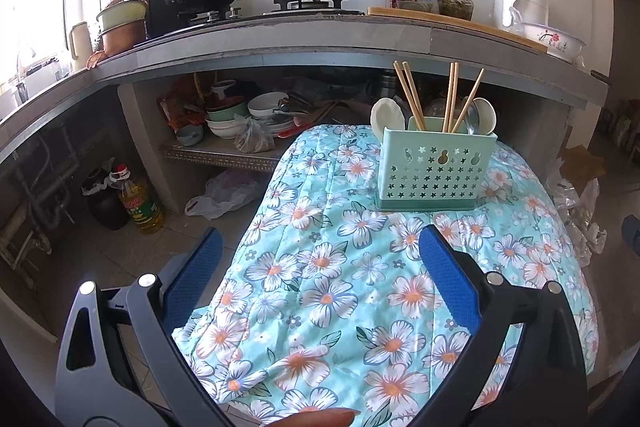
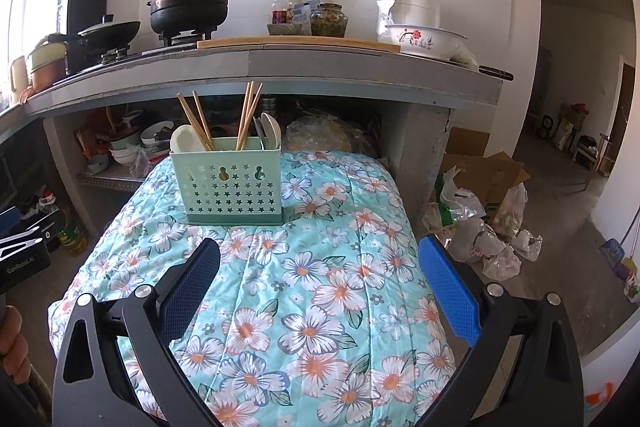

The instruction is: Organize utensils

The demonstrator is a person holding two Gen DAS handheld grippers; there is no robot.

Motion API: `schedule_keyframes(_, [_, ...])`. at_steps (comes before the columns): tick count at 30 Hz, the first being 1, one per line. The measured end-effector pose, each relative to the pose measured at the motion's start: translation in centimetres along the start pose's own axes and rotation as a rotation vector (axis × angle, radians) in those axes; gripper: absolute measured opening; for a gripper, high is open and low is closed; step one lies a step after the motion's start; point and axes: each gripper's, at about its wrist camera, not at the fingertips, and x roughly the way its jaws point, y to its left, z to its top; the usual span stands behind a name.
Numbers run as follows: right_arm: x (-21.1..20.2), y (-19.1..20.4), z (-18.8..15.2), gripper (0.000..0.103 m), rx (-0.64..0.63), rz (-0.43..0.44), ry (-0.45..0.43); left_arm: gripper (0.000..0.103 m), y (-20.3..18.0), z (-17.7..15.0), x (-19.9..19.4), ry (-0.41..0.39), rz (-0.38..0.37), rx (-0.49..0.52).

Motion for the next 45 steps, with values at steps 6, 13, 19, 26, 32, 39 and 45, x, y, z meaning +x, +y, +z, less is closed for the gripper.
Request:
schedule_keyframes(6, [0.01,0.26,0.0,0.097,-0.009,0.005,0.003,0.095,-0.01,0.1,0.18,0.006,-0.002,0.007])
schedule_keyframes(13, [0.04,0.45,0.06,0.097,-0.013,0.015,0.005,0.095,-0.04,0.1,0.22,0.007,-0.003,0.007])
schedule_keyframes(19, [0.04,0.57,0.1,0.097,-0.013,0.017,0.003,0.095,-0.09,0.11,0.23,0.007,-0.002,0.006])
schedule_keyframes(26, [0.03,0.62,0.14,0.097,-0.013,0.018,0.004,0.095,-0.08,0.13,0.22,0.005,-0.001,0.007])
schedule_keyframes(32, [-0.06,0.69,0.21,0.097,-0.015,0.02,0.002,0.095,-0.1,0.13,0.26,0.008,-0.003,0.008])
schedule_keyframes(39, [-0.08,0.77,0.24,0.097,-0.015,0.022,0.002,0.095,-0.19,0.06,0.33,0.009,-0.004,0.01])
schedule_keyframes(45, [-0.08,0.76,0.24,0.097,-0.014,0.022,0.002,0.095,-0.23,0.03,0.35,0.009,-0.003,0.01])
